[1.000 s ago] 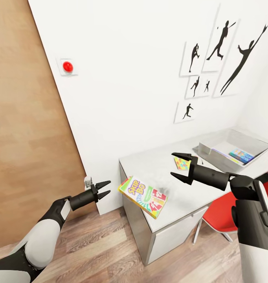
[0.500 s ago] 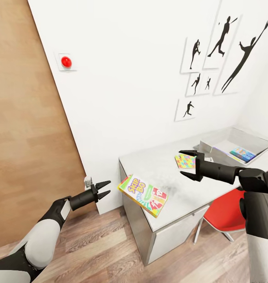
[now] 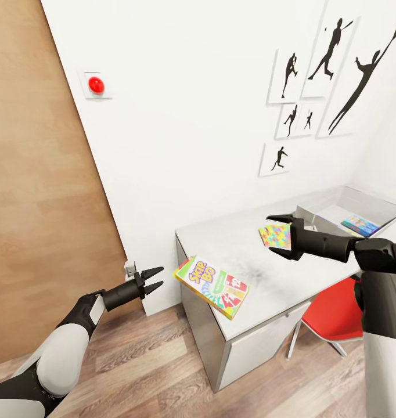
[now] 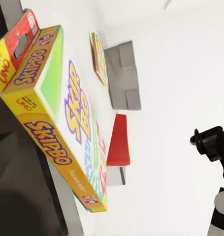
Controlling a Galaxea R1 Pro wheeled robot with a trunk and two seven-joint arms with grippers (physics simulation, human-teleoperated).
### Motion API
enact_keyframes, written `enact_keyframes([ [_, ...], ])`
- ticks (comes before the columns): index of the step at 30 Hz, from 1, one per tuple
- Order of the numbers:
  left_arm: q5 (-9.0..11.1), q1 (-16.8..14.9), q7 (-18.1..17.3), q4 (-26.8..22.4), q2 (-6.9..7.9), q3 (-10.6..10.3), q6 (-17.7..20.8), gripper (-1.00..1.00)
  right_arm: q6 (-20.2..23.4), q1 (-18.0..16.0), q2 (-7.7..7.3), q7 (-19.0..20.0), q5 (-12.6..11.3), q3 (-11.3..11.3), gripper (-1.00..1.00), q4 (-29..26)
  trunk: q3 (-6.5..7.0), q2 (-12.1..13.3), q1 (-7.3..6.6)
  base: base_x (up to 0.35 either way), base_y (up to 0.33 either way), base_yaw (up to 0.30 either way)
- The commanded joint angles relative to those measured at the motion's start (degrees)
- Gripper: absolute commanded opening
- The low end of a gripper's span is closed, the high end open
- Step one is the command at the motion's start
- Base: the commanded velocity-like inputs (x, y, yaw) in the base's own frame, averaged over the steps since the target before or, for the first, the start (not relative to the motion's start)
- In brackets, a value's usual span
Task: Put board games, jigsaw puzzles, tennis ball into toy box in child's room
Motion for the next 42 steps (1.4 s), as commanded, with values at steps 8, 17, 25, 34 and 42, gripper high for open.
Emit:
enact_keyframes([
  [8,-0.6,-0.1,-0.4,0.0,-0.04,0.5,0.6,1.0,0.6,-0.9,0.35,-0.2,-0.5,-0.3,1.0,-1.2,-0.06,0.0,0.0,0.0,0.0,0.0],
  [17,-0.6,-0.1,-0.4,0.0,-0.09,0.5,0.6,1.0,0.7,-1.1,0.57,-0.1,-0.5,-0.3,1.0,-1.7,-0.06,0.0,0.0,0.0,0.0,0.0],
  [25,-0.6,-0.1,-0.4,0.0,-0.06,0.4,0.6,1.0,0.7,-1.1,0.68,-0.1,-0.5,-0.3,1.0,-1.7,-1.32,-2.8,1.54,0.0,0.0,0.0],
  [34,-0.5,-0.1,-0.4,0.0,-0.01,0.5,0.7,1.0,0.8,-1.0,0.64,-0.1,-0.5,-0.3,1.0,-1.7,-2.93,-6.5,3.52,0.0,0.0,0.0],
  [42,-0.5,-0.1,-0.5,0.1,0.83,0.5,0.7,1.0,0.8,-1.0,0.71,-0.1,-0.5,-0.3,1.0,-1.7,-3.65,-8.1,4.39,0.0,0.0,0.0],
])
